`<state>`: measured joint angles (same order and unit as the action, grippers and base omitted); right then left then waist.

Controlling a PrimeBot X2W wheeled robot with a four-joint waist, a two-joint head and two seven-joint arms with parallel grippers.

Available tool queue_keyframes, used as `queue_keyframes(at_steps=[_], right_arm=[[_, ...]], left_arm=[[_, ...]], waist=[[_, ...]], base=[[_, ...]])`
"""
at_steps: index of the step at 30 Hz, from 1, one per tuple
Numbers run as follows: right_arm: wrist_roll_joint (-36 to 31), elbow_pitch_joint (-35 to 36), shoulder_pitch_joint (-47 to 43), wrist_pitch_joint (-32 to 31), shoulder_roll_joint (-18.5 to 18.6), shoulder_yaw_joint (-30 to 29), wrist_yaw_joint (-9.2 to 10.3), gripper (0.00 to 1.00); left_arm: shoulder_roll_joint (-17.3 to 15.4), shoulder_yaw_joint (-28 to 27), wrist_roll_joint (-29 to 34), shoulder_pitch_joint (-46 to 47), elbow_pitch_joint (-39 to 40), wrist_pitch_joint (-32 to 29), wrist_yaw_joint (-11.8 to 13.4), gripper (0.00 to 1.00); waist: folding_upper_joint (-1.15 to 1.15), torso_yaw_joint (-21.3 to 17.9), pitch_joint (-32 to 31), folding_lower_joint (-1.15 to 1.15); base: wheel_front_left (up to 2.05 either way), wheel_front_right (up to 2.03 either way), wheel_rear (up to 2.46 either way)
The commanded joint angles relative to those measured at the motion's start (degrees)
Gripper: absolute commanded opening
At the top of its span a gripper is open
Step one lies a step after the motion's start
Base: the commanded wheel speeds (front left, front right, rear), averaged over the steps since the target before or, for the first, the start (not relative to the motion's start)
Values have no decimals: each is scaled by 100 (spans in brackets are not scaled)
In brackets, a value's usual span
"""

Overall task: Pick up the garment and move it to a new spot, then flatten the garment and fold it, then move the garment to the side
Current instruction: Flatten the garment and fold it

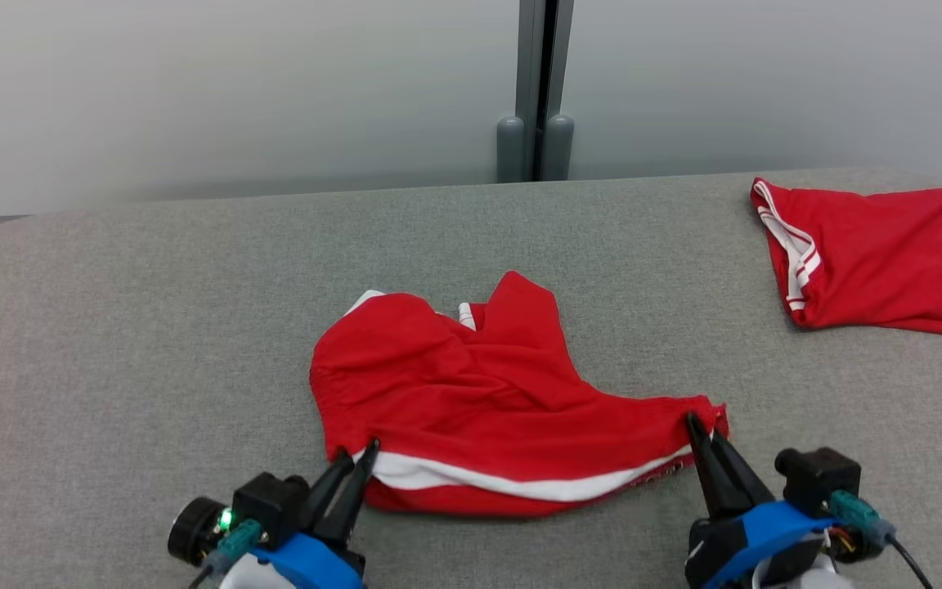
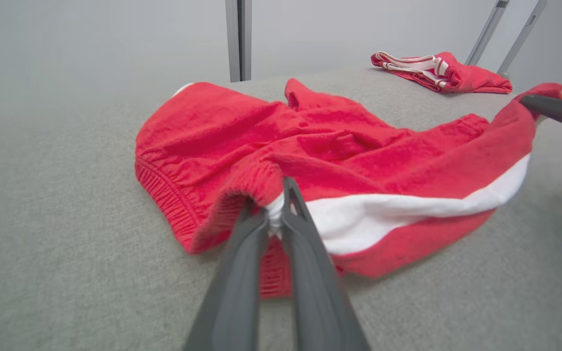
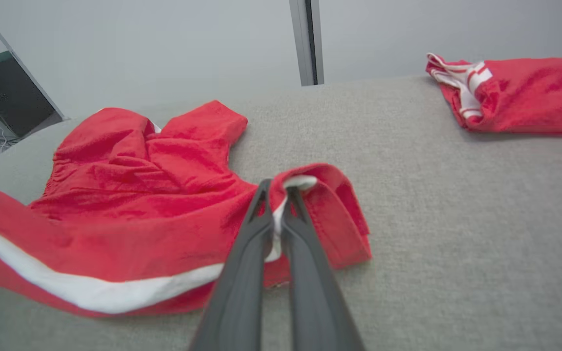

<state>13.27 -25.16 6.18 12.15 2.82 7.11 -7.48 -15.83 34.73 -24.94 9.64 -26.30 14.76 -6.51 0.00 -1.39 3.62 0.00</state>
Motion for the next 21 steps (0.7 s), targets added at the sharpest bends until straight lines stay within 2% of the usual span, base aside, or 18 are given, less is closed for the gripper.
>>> queue_keyframes(at_steps=[1, 11, 21], right_arm=[[25, 59, 220, 1, 15, 0, -3, 0], [149, -219, 2042, 32, 15, 181, -3, 0], [593, -1320, 4820, 118, 14, 353, -3, 0]], left_arm=[[-36, -77, -8, 222, 52, 27, 34, 0], [-187, -513, -94, 1671, 242, 39, -35, 0], [-606, -727, -363, 3972, 75, -191, -99, 0]], waist=[[0, 7, 37, 0], [0, 23, 585, 0], [0, -65, 1603, 0]], base=[[0, 0, 0], [0, 0, 0], [0, 0, 0]])
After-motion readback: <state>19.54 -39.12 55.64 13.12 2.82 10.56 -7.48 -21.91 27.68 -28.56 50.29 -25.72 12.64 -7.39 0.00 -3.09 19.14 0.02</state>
